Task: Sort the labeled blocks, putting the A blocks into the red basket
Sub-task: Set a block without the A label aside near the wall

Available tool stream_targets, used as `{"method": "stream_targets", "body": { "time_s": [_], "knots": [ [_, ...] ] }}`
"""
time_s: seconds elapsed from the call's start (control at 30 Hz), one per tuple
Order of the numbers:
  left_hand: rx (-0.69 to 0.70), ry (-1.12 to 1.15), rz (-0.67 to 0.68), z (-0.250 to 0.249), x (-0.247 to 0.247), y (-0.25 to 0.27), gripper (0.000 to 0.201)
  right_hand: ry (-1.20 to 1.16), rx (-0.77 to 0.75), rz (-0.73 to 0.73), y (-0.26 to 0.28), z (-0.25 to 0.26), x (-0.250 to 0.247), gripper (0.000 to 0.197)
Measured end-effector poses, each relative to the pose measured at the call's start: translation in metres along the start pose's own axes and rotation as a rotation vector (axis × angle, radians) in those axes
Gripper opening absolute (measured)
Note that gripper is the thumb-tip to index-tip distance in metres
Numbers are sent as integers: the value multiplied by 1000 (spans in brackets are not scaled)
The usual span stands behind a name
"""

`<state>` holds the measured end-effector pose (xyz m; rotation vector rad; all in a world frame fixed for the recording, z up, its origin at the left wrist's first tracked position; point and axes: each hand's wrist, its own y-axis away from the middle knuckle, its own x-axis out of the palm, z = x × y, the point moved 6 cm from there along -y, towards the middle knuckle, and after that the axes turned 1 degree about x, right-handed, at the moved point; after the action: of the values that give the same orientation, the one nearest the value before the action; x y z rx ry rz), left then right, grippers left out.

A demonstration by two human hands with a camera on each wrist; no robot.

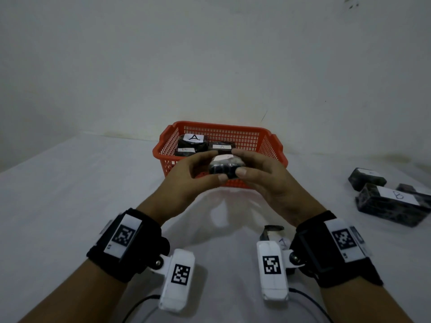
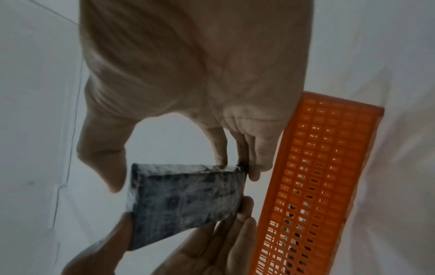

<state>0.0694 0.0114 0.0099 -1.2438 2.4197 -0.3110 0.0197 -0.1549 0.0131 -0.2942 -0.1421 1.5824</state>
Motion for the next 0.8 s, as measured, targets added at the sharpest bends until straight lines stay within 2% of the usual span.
{"method": "stream_targets", "body": {
  "time_s": [0.07,0.2,0.37,0.47,0.6,0.73,0.8],
  "knots": [
    [4,28,-8,4,-2,0,83,23,-3,9,-1,-1,1,73],
    [-38,122,67,8,-3,2,92,57,-30,-32,0,-1,-4,85],
    [-30,178,15,5,-7,1,95,2,-18,39,1,-2,-3,80],
    [-69,213,69,5,-4,3,96,31,-35,22,2,1,-5,75],
    [-100,203,82,4,-3,4,93,41,-1,7,3,1,-3,82],
    [-120,235,163,-2,0,5,97,-171,94,-80,2,5,-2,50],
    [-122,236,227,-6,4,5,98,-147,161,-139,1,4,-5,44]
  ]
}}
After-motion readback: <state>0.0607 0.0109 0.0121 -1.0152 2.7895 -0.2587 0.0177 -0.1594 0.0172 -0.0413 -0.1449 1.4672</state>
